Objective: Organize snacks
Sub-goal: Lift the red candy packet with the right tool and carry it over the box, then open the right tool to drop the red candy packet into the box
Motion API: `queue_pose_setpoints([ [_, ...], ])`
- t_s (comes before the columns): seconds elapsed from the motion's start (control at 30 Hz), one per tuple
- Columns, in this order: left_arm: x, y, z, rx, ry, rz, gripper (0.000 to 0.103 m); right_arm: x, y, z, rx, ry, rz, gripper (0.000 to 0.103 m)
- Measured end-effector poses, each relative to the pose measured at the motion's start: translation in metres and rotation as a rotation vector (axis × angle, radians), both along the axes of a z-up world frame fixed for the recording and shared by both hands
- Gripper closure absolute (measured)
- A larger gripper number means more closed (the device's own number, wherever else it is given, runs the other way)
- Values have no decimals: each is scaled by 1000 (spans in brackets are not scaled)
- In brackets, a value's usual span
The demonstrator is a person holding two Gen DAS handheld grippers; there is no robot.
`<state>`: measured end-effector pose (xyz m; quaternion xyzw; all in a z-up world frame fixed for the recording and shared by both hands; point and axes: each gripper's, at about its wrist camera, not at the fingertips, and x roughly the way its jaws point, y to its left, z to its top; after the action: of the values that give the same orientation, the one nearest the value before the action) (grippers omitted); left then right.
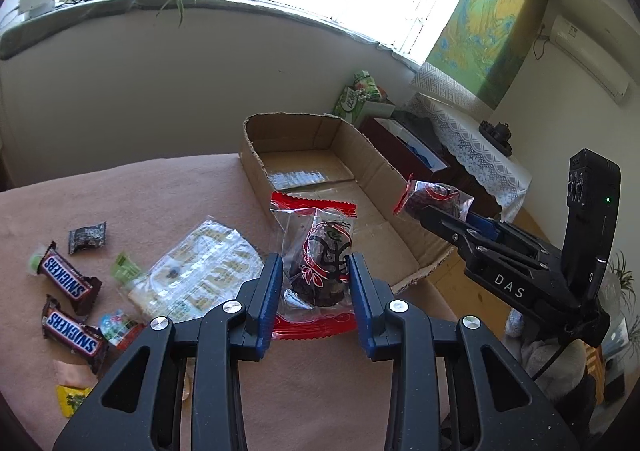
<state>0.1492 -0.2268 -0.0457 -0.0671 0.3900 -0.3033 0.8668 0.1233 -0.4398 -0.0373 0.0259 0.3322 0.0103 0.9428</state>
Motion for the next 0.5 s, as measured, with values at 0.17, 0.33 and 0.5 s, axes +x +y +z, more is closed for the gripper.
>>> queue_pose_setpoints([
  [0.17,4,-21,0,19,-5,-33,71,8,-17,-6,-12,17,-38,62],
  [0.33,7,-39,0,41,-17,-56,71,17,-28,-13,-17,32,-55,62],
  [0.5,13,-52,-1,55,-15,-67,71,25,-34,-17,-22,42,-65,61],
])
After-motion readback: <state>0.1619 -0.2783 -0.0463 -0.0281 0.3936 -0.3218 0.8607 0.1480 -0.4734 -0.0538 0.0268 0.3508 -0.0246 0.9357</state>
